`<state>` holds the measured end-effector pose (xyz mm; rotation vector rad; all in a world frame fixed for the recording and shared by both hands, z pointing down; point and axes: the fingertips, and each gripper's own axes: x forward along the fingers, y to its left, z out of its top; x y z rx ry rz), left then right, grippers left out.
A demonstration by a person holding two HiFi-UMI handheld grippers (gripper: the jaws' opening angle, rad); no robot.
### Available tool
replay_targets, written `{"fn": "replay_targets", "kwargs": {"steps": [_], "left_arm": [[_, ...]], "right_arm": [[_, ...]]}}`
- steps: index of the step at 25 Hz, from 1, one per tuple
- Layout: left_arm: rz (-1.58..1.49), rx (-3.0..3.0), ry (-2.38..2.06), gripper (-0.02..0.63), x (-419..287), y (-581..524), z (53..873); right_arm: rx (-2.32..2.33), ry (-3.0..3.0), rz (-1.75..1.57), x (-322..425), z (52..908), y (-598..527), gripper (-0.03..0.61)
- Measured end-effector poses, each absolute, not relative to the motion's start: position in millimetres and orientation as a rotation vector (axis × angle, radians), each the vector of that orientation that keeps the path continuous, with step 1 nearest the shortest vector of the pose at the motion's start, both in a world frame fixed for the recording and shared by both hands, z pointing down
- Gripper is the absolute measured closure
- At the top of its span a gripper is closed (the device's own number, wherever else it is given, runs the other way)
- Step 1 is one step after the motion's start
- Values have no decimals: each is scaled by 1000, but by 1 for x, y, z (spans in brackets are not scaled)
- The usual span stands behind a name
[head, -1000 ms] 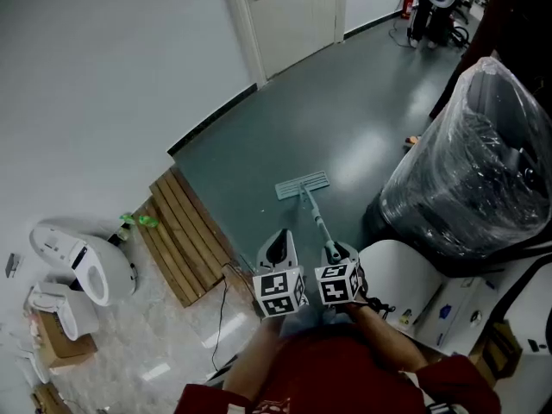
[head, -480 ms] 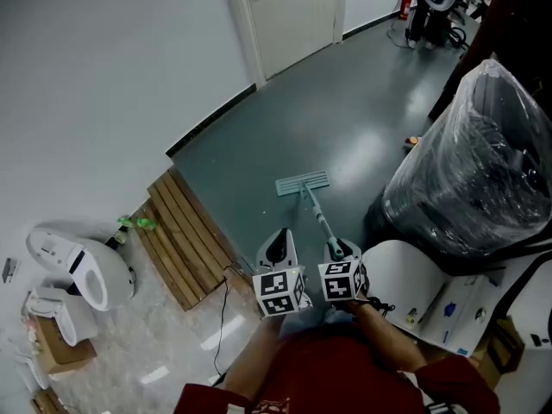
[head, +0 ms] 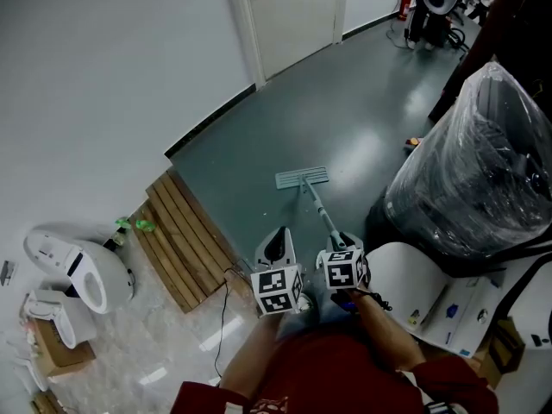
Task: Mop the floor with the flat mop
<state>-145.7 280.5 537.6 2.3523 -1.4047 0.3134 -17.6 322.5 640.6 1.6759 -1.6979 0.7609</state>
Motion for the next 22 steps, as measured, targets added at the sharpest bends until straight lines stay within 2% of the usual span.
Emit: {"fn": "replay_targets", "kwargs": {"steps": [22], "left_arm": [[349, 2338, -1427, 598, -87, 138, 542]], "right_arm": [[1652, -1723, 783, 36, 651, 169, 462]]}}
